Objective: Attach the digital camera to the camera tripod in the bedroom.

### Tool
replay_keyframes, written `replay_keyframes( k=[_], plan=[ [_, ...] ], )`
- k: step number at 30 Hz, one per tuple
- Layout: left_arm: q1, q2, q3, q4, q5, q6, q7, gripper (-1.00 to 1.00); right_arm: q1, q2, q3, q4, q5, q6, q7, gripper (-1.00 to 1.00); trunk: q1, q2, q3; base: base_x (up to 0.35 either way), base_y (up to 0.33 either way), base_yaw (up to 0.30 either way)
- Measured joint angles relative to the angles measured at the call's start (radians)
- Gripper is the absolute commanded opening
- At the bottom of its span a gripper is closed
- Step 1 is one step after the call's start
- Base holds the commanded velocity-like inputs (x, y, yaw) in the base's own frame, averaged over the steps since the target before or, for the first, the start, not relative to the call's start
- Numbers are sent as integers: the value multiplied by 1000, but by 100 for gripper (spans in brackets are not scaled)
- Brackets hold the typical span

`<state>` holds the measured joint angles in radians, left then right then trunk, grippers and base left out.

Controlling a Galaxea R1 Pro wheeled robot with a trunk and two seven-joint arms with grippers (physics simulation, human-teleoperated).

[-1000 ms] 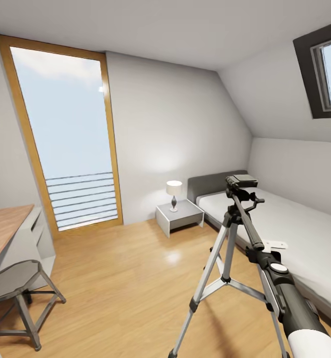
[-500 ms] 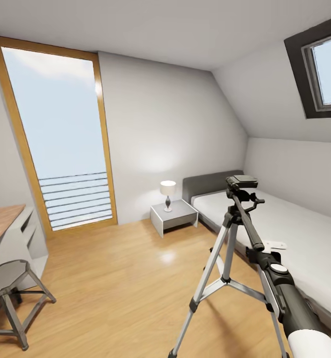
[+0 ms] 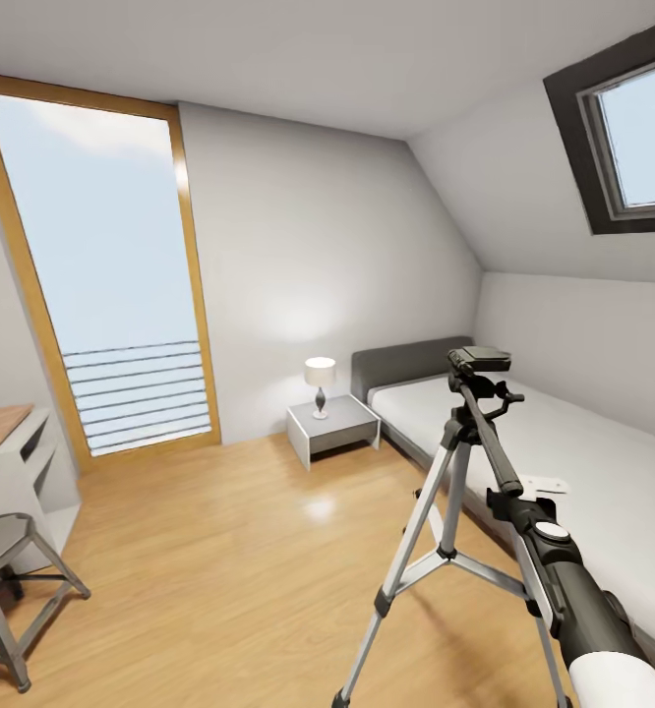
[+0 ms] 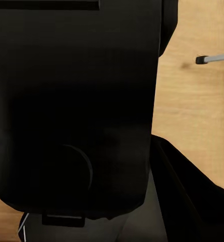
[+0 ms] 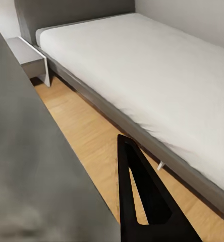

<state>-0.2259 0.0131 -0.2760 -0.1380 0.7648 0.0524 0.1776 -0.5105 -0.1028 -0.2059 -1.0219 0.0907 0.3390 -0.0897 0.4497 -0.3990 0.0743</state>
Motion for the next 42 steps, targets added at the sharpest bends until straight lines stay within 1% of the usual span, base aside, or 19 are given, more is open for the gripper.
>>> replay_keyframes(
  k=[17,33,36,42],
  plan=[
    [0,0,0,1,0,0,0,-100,0,2,0,1,-1,0,-1,-100,0,0,0,0,-254,0],
    [0,1,1,2,0,0,0,-100,0,6,1,6,-5,-4,-5,-100,0,0,0,0,-24,0],
    [0,1,0,2,0,0,0,-100,0,6,2,12,-7,-11,-7,-100,0,0,0,0,0,0],
    [0,1,0,2,0,0,0,-100,0,6,2,72,-6,-60,-7,-100,0,0,0,0,0,0]
  ],
)
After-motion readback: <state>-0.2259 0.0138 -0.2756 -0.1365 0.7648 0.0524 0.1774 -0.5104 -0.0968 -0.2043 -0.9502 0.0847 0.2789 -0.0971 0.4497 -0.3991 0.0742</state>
